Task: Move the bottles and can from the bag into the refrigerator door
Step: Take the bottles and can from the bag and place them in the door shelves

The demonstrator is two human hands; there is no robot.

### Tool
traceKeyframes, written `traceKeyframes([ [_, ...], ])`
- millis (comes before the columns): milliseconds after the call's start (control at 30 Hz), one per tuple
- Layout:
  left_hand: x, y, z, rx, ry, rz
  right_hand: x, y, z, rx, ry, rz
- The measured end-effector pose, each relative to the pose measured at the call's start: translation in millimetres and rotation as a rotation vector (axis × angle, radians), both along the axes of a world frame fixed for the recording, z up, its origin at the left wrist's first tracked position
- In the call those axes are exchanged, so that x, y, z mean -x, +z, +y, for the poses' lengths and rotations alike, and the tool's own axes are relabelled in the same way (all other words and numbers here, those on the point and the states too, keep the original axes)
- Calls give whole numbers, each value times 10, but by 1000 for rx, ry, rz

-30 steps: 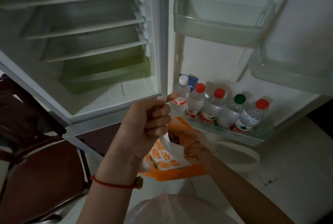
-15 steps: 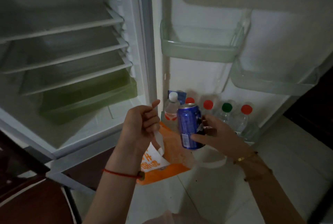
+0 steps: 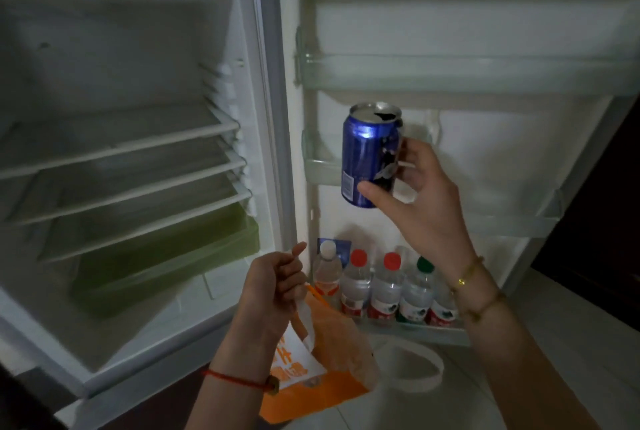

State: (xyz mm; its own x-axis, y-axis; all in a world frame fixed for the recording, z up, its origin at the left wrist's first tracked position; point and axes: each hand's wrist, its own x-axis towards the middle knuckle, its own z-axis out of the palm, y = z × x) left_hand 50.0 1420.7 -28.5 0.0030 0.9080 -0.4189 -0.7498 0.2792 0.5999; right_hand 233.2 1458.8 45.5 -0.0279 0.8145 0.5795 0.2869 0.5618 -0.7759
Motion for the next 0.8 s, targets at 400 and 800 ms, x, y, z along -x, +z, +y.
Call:
traceKeyframes([
  [400,63,57,-83,-18,15,-26,338,184,436,-126,-40,-125],
  [800,77,63,-108,-24,20,-23,327,135,636,-72,-128,-348],
])
